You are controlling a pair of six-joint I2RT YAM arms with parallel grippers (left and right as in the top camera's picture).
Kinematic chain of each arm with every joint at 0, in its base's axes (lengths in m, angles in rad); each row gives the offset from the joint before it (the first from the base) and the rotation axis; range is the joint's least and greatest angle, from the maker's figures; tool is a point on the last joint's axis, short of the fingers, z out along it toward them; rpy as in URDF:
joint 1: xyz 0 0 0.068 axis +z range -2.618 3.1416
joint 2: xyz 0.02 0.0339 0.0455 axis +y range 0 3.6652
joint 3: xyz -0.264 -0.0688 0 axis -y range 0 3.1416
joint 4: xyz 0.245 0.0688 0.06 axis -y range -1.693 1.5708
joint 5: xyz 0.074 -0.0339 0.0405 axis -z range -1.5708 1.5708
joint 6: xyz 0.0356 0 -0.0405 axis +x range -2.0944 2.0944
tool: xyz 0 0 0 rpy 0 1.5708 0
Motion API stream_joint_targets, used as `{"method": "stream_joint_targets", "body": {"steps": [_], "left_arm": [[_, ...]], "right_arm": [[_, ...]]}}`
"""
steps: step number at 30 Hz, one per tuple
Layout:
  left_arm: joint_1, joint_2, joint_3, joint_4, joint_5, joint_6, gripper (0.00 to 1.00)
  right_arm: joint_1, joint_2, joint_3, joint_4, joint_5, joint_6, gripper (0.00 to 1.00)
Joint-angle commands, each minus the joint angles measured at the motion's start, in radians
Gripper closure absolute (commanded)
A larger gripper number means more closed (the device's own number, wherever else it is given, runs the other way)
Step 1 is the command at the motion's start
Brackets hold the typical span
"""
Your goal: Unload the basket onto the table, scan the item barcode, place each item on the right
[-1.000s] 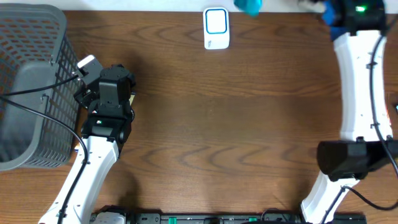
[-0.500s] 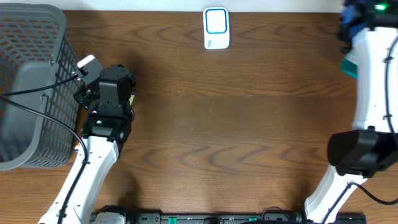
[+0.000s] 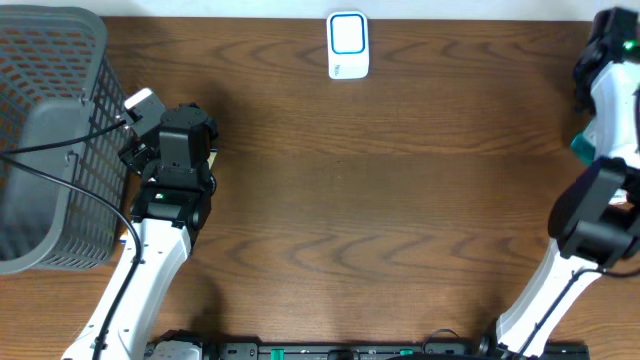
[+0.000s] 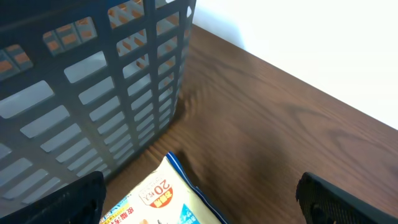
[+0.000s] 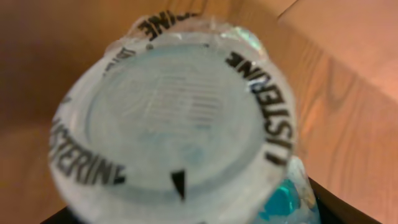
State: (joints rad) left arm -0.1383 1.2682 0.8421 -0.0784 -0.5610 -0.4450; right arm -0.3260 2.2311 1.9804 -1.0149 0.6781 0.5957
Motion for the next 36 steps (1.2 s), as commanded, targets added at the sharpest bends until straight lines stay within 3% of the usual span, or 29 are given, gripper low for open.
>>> {"method": "stream_joint_targets", "body": {"steps": [1,3,5,6,14,24,30,36], "left_arm": [[0.004,0.006,-0.007,0.000,-0.024,-0.002,0.02],[0.004,0.006,-0.007,0.000,-0.024,-0.002,0.02],[0.004,0.006,-0.007,0.000,-0.023,-0.002,0.02],[0.004,0.006,-0.007,0.000,-0.024,-0.002,0.02],[0.004,0.006,-0.007,0.000,-0.024,-0.002,0.02],[0.004,0.006,-0.007,0.000,-0.024,-0.002,0.02],[0.004,0.006,-0.007,0.000,-0.023,-0.002,0.02],[0.004,0.006,-0.007,0.000,-0.023,-0.002,0.02]], "right_arm": [[-0.024,0.030,-0.027,0.008,0.037,0.018,0.58],[-0.037,0.046,-0.032,-0.011,0.038,0.023,0.53],[-0.049,0.044,-0.031,-0.040,0.050,0.044,0.10],[-0.058,0.029,-0.030,-0.053,0.055,0.043,0.01],[-0.063,-0.198,-0.030,-0.131,-0.034,0.029,0.01],[0.030,-0.581,-0.030,-0.198,-0.402,-0.036,0.01],[0.192,-0.731,-0.031,-0.201,-0.721,-0.202,0.01],[0.410,-0.701,-0.060,-0.180,-0.732,-0.078,0.01]]}}
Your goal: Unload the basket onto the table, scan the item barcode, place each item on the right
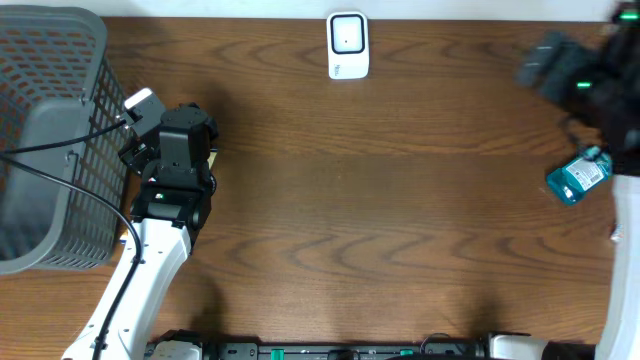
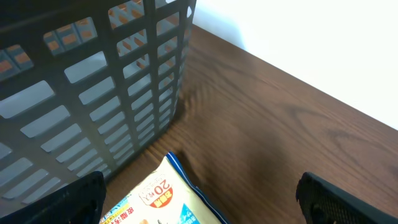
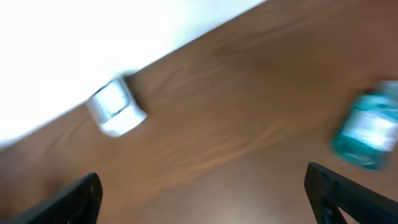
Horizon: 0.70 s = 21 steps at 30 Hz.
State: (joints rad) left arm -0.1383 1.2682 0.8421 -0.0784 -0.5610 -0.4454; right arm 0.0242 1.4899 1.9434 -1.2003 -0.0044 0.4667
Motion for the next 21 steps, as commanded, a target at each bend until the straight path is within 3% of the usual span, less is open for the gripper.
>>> {"method": "stream_joint_targets", "body": {"steps": [1,9,18,21], "left_arm": [[0.004,0.006,-0.007,0.000,-0.023,-0.002,0.02],[0.004,0.006,-0.007,0.000,-0.023,-0.002,0.02],[0.004,0.006,-0.007,0.004,-0.023,-0.002,0.02],[0.003,0.006,-0.007,-0.031,0.070,0.000,0.02]], "right_arm": [[0.080,0.055,-0.036,0.011,-0.051,0.076,0.01],[0.161,0.172,-0.190,0.023,-0.051,0.166,0.01],[0.176,0.182,-0.361,0.047,-0.051,0.196,0.03],[0.176,0.182,-0.416,0.080,-0.056,0.211,0.02]]}}
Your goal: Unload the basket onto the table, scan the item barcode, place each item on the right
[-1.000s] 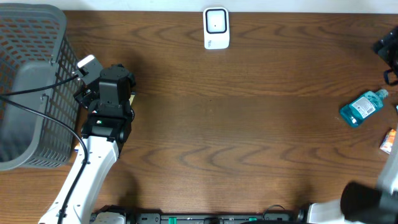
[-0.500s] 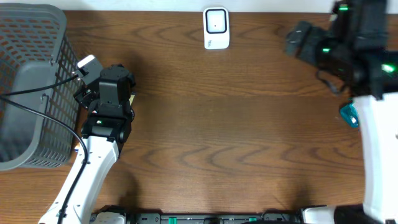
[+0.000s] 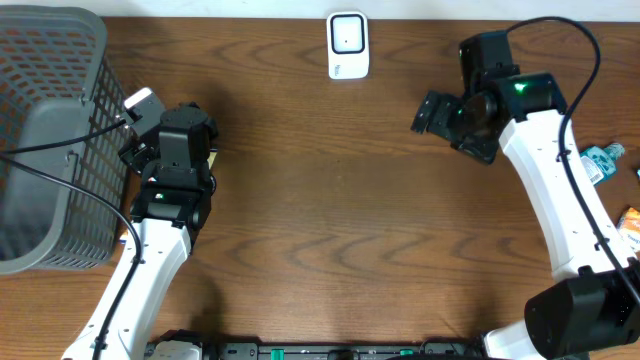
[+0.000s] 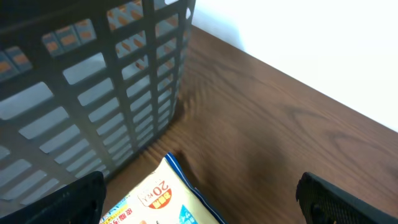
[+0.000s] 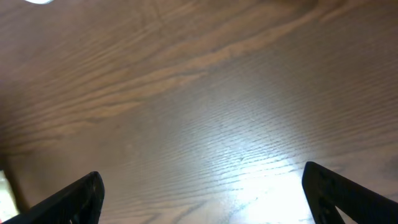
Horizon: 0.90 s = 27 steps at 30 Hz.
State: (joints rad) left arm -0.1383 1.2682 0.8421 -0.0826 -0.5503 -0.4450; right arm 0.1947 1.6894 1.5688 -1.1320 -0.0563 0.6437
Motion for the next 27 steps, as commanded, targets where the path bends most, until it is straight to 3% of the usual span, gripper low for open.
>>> {"method": "stream_joint_targets", "body": {"steps": [1,4,5,10,17,27], "left_arm": [[0.003,0.006,-0.007,-0.037,0.113,0.029,0.02],[0.003,0.004,-0.007,-0.113,0.393,0.476,0.02],[0.004,0.004,-0.007,-0.152,0.406,0.523,0.02],[0.064,0.013,-0.008,-0.212,0.215,0.426,0.02],[0.180,0.083,-0.038,-0.237,0.240,0.357,0.02],[0.193,0.348,-0.053,-0.263,0.250,0.357,0.02]], "right_arm": [[0.006,-0.018,-0.059,0.023,-0.006,0.033,0.02],[0.009,-0.018,-0.107,0.051,-0.005,0.033,0.02],[0.009,-0.018,-0.119,0.060,-0.005,0.033,0.02],[0.010,-0.018,-0.196,0.132,-0.006,0.035,0.02],[0.010,-0.018,-0.308,0.233,-0.006,0.041,0.02],[0.010,-0.018,-0.438,0.334,-0.006,0.044,0.02]]}}
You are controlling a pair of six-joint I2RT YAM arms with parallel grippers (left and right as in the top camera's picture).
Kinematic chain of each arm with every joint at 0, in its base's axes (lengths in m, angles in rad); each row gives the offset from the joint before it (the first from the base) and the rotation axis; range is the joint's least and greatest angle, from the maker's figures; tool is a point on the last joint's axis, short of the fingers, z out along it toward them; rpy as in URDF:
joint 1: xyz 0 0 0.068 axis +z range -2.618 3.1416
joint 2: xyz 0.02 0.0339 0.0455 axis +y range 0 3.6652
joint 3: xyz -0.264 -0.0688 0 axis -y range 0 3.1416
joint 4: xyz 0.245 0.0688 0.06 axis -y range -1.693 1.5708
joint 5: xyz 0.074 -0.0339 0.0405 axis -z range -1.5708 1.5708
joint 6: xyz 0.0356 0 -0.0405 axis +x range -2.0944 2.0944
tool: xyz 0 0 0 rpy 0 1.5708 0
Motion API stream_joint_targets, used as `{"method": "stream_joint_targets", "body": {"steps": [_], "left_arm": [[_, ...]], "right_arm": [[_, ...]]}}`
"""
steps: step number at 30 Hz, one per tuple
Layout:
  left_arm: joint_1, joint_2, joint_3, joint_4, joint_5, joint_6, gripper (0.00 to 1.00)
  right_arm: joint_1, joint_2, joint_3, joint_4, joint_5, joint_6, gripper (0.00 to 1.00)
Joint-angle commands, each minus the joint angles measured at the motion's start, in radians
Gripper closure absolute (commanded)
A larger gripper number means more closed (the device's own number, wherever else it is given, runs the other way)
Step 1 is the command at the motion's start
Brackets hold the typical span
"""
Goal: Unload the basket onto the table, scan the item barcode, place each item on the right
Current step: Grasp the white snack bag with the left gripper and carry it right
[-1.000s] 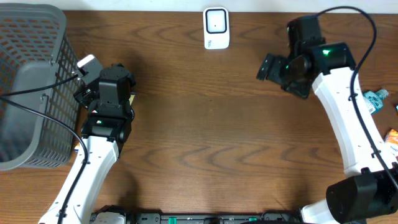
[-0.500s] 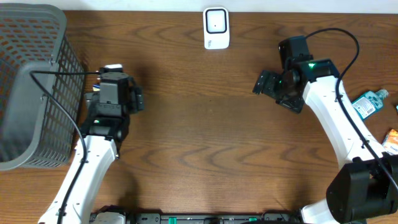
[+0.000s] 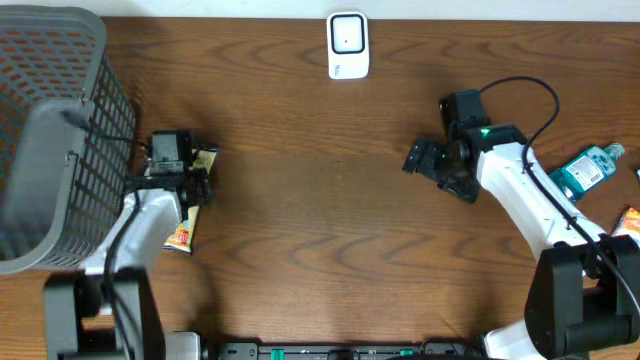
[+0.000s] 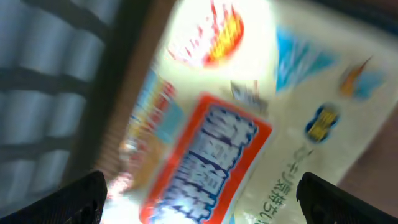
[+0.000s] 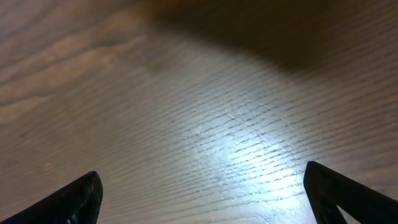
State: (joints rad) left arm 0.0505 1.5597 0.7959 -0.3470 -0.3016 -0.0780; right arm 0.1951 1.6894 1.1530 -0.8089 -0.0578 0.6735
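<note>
A white barcode scanner (image 3: 347, 45) stands at the table's far edge. A cream snack packet (image 3: 184, 232) with orange and blue print lies beside the basket. It fills the left wrist view (image 4: 211, 124), blurred. My left gripper (image 3: 188, 185) hangs open right over it, its fingertips (image 4: 78, 199) at the frame's bottom corners. My right gripper (image 3: 438, 170) is open over bare wood right of centre, with nothing between its fingers (image 5: 74, 199). A teal mouthwash bottle (image 3: 585, 172) lies at the far right.
A tall grey mesh basket (image 3: 50, 140) fills the left side, close to the left arm. An orange item (image 3: 630, 220) shows at the right edge. Black cables run from both wrists.
My left gripper was near the basket wall with only the packet's corner in its view; now it is directly above the packet, very close. The right gripper has moved nearer and lower over the table.
At first my right gripper was at the far right, close over the mouthwash bottle's cap. Then the bottle lay on the table and the arm was away from it. It reached the table's middle right. The left arm stayed still until it came over the packet.
</note>
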Motion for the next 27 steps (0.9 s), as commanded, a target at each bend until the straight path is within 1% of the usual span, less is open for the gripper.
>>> {"method": "stream_joint_targets", "body": {"steps": [1,5,6,7,8,9,10,11,13,18,23,27], "left_arm": [[0.005,0.092,-0.007,0.012,0.001,-0.010,0.02],[0.005,0.217,-0.007,0.063,0.014,-0.045,0.02],[0.005,0.254,-0.007,0.078,0.056,-0.051,0.01],[0.005,0.285,-0.007,0.089,0.107,-0.051,0.14],[0.005,0.313,-0.007,0.097,0.161,-0.051,0.44],[0.005,0.339,-0.007,0.107,0.219,-0.051,0.81],[0.005,0.366,-0.007,0.124,0.287,-0.051,0.90],[0.005,0.384,-0.007,0.136,0.334,-0.051,0.92],[0.005,0.393,-0.006,0.150,0.380,-0.051,0.93],[-0.018,0.320,0.012,0.124,0.392,-0.051,0.93],[-0.107,0.120,0.016,0.126,0.392,-0.051,0.93],[-0.224,-0.057,0.016,0.127,0.411,-0.051,0.93]], "right_arm": [[0.010,-0.018,-0.031,0.019,-0.004,0.014,0.01],[0.010,-0.018,-0.049,0.029,-0.004,0.014,0.01],[0.010,-0.018,-0.050,0.029,-0.004,0.014,0.01],[0.010,-0.018,-0.050,0.029,-0.004,0.014,0.01],[0.010,-0.018,-0.050,0.030,-0.004,0.014,0.01],[0.010,-0.018,-0.050,0.032,-0.004,0.014,0.01],[0.010,-0.018,-0.050,0.032,-0.004,0.014,0.01],[0.010,-0.018,-0.050,0.032,-0.004,0.014,0.01],[0.010,-0.018,-0.050,0.031,-0.005,0.014,0.02],[0.010,-0.018,-0.050,0.031,-0.005,0.015,0.03],[0.010,-0.018,-0.050,0.023,-0.005,0.015,0.04],[0.006,-0.018,-0.050,0.008,0.000,0.014,0.05]]}}
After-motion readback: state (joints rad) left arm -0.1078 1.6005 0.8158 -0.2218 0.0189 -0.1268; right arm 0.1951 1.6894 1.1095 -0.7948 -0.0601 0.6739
